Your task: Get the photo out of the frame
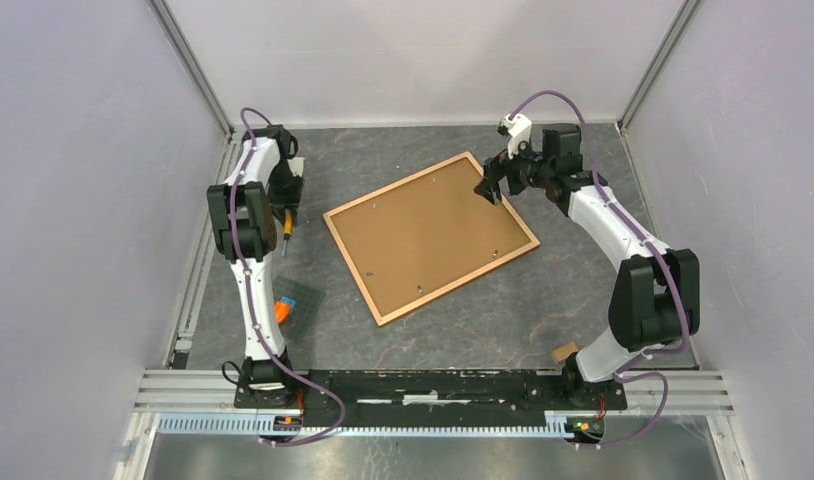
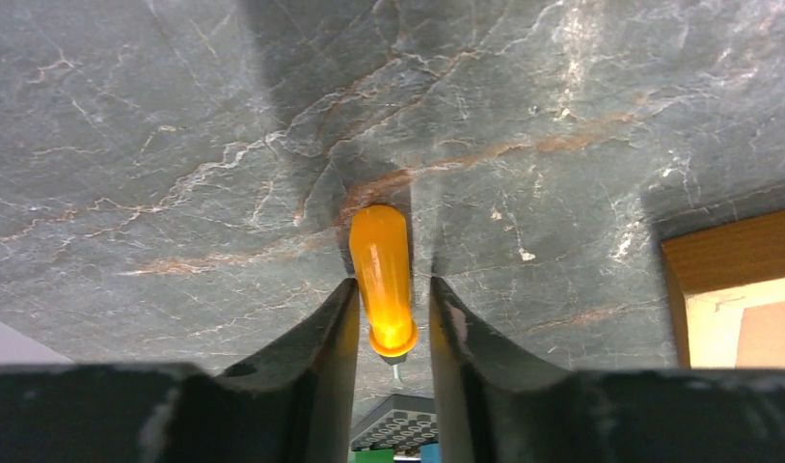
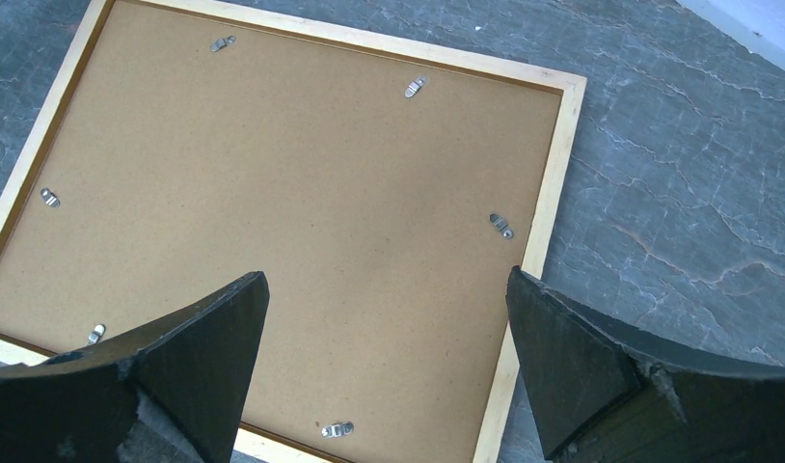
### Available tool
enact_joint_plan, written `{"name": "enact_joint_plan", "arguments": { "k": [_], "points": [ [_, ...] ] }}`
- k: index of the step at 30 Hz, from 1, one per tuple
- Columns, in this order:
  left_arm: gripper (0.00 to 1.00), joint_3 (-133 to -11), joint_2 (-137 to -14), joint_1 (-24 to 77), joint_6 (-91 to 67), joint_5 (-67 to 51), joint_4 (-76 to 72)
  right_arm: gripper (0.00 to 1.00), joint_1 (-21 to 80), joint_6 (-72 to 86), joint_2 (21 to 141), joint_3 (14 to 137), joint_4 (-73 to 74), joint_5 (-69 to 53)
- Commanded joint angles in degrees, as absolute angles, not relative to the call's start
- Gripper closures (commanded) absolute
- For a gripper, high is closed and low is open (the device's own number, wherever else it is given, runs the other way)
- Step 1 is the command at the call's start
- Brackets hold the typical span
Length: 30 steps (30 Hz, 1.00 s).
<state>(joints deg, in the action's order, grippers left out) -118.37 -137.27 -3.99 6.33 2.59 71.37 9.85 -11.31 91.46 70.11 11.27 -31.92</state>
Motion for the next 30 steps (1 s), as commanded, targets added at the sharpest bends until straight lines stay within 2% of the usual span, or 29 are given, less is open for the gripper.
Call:
{"name": "enact_joint_plan", "arguments": {
  "k": [1, 11, 17, 18, 20, 22, 27, 30],
  "points": [
    [0.58, -120.06, -137.66, -3.72, 8.09, 3.10, 71.19, 0.02, 9.44, -11.56, 89.63, 70.03, 9.76, -31.40],
    [0.48, -119.18, -134.63, -3.77, 8.09, 0.51, 70.48, 0.02, 9.26, -11.60, 89.85, 70.40, 9.69, -32.28],
    [0.31, -120.38, -131.01, -3.76, 9.11, 1.37, 70.45, 0.02, 9.22, -12.82, 89.96, 71.87, 10.51, -32.29],
    [0.23, -121.14, -129.95, -3.74, 9.71, 1.49, 70.47, 0.02, 9.11, -13.22, 89.86, 72.26, 10.65, -32.11],
    [0.02, -122.45, -126.93, -3.73, 11.52, 0.34, 69.70, 0.02, 8.93, -14.00, 89.38, 72.67, 10.98, -31.63],
    [0.00, -121.92, -121.81, -3.65, 14.70, -5.18, 67.49, 0.02, 8.78, -14.94, 88.72, 72.65, 10.97, -30.95],
    [0.00, -111.91, -107.54, -1.80, 19.40, -17.37, 57.23, 0.02, 8.35, -16.44, 85.24, 69.98, 8.92, -29.38],
    [0.00, -108.21, -102.58, -0.70, 20.69, -28.78, 56.24, 0.02, 7.74, -14.25, 82.43, 67.25, 6.32, -26.54]
  ]
}}
